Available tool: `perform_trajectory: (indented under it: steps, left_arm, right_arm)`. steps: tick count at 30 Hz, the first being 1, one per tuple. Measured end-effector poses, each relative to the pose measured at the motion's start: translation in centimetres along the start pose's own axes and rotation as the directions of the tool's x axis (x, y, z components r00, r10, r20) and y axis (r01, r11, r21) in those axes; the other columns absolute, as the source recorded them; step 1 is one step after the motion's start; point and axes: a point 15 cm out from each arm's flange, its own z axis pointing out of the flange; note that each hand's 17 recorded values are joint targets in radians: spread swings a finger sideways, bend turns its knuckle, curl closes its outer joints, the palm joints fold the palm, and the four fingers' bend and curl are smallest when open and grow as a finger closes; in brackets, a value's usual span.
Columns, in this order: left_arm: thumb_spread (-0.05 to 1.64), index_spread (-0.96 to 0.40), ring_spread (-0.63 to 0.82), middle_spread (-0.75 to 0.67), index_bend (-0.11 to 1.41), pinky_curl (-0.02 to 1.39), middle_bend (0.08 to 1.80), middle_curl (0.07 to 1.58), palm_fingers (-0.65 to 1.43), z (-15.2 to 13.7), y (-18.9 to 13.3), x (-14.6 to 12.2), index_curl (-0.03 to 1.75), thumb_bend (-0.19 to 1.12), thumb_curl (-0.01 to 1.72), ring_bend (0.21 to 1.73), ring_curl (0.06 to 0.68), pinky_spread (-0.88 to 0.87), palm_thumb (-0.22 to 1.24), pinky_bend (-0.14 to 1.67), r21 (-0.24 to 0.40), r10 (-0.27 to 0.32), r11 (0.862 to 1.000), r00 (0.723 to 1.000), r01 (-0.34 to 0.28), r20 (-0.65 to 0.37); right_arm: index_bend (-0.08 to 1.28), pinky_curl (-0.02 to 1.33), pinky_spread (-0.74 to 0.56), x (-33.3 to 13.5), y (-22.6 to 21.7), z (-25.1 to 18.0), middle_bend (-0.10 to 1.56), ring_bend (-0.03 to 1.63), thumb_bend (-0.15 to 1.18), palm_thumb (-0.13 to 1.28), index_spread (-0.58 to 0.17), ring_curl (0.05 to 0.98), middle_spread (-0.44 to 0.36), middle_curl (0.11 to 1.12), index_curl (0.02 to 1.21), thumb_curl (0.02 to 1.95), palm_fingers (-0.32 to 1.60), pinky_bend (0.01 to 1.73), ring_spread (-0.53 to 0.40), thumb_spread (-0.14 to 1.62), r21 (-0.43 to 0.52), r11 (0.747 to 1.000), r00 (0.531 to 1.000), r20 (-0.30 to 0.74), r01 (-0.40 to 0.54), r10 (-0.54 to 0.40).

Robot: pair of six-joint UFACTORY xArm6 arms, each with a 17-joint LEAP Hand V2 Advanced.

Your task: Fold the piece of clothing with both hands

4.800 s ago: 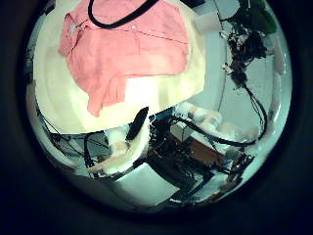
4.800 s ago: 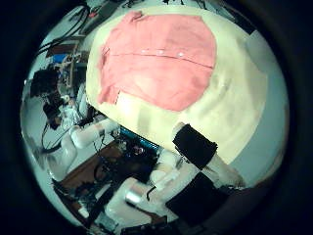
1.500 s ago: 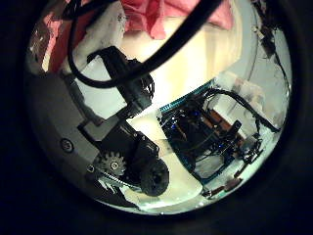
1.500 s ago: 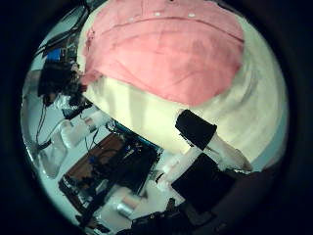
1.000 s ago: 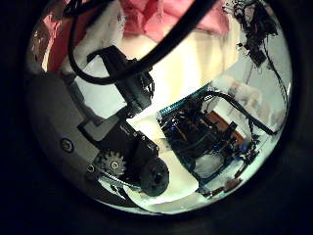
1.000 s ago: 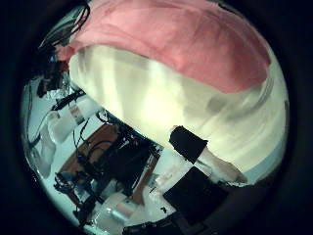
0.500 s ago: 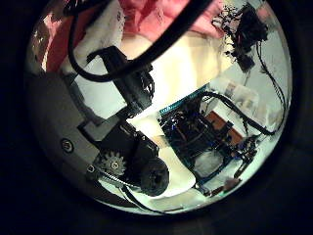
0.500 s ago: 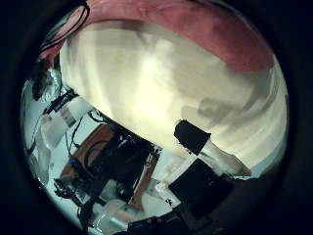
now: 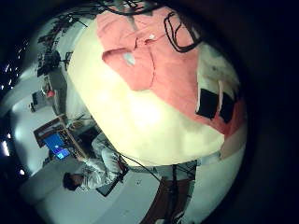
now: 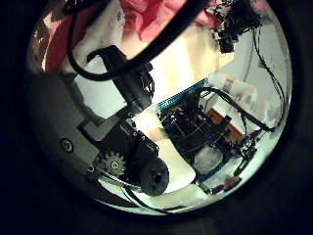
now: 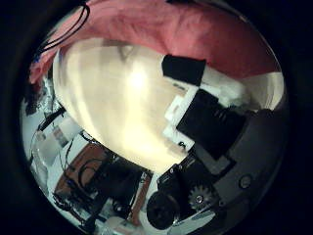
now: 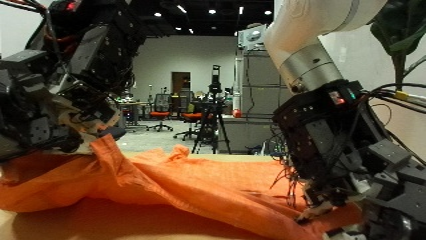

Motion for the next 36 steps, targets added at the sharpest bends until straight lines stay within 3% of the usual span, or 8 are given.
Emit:
perform_trajectory:
  steps: [3,9,13,17,21,30,36]
  left_arm:
    - [1.37,-0.67,-0.44,-0.46,0.6,0.72,1.08,0.86,1.09,0.1,0.4,0.0,0.99,-0.01,0.46,1.27,0.58,-0.61,0.67,1.13,-0.006,0.002,1.0,1.0,-0.002,-0.004]
    - [1.37,-0.68,-0.44,-0.46,0.59,0.72,1.07,0.86,1.09,0.3,1.8,0.3,1.01,-0.01,0.46,1.27,0.58,-0.61,0.67,1.13,-0.016,0.031,0.999,0.999,-0.031,-0.009]
    - [1.37,-0.69,-0.44,-0.46,0.58,0.72,1.07,0.87,1.09,0.0,3.3,0.3,1.02,-0.01,0.46,1.27,0.579,-0.61,0.67,1.13,-0.023,0.039,0.999,0.999,-0.039,-0.01]
    - [1.37,-0.69,-0.44,-0.46,0.58,0.72,1.07,0.86,1.09,-0.2,5.4,0.6,1.02,-0.01,0.46,1.27,0.58,-0.61,0.67,1.12,-0.073,0.06,0.995,0.998,-0.062,-0.023]
    - [1.37,-0.7,-0.44,-0.47,0.57,0.72,1.07,0.86,1.1,-2.2,6.5,0.4,1.03,-0.01,0.46,1.27,0.581,-0.62,0.66,1.13,-0.066,0.071,0.995,0.997,-0.072,-0.029]
    - [1.37,-0.7,-0.43,-0.47,0.56,0.72,1.07,0.86,1.11,-8.7,3.8,-1.9,1.04,-0.01,0.46,1.27,0.58,-0.61,0.66,1.12,0.049,0.038,0.998,0.999,-0.038,0.008]
    - [1.37,-0.71,-0.43,-0.48,0.55,0.72,1.07,0.86,1.1,-11.4,-1.3,-4.1,1.05,-0.01,0.47,1.27,0.579,-0.61,0.66,1.13,0.072,0.008,0.997,1.0,-0.008,0.005]
  right_arm:
    - [0.7,0.63,-0.42,0.4,0.4,-1.2,0.83,1.07,0.02,0.81,-0.415,0.587,-0.252,0.75,0.55,0.31,1.28,1.04,-0.302,1.21,0.029,1.0,1.0,-0.004,-0.01,0.01]
    - [0.85,0.71,-0.36,0.4,3.3,-2.5,1.01,1.2,0.08,0.94,-0.39,0.655,-0.225,0.83,0.69,0.33,1.16,1.17,-0.272,1.36,0.059,0.998,1.0,-0.003,-0.024,0.024]
    - [0.92,0.76,-0.32,0.5,4.9,-3.8,1.08,1.25,0.1,0.98,-0.371,0.685,-0.21,0.86,0.75,0.35,1.13,1.22,-0.261,1.4,0.112,0.993,0.999,-0.003,-0.034,0.035]
    - [0.95,0.79,-0.3,0.9,6.2,-5.6,1.12,1.28,0.09,0.99,-0.355,0.702,-0.196,0.87,0.8,0.37,1.11,1.24,-0.252,1.41,0.178,0.983,0.998,-0.006,-0.054,0.056]
    - [0.96,0.81,-0.28,1.1,8.1,-6.3,1.15,1.29,0.08,0.99,-0.343,0.71,-0.184,0.87,0.83,0.38,1.1,1.25,-0.243,1.41,0.184,0.98,0.997,-0.001,-0.077,0.078]
    - [0.96,0.83,-0.26,5.2,6.0,-12.8,1.17,1.31,0.05,0.99,-0.329,0.714,-0.176,0.86,0.87,0.41,1.09,1.25,-0.233,1.41,0.296,0.939,0.984,0.026,-0.178,0.179]
    - [0.95,0.85,-0.26,7.5,2.3,-15.7,1.18,1.32,0.03,1.0,-0.326,0.716,-0.173,0.85,0.9,0.43,1.09,1.24,-0.231,1.41,0.313,0.927,0.978,0.036,-0.207,0.206]
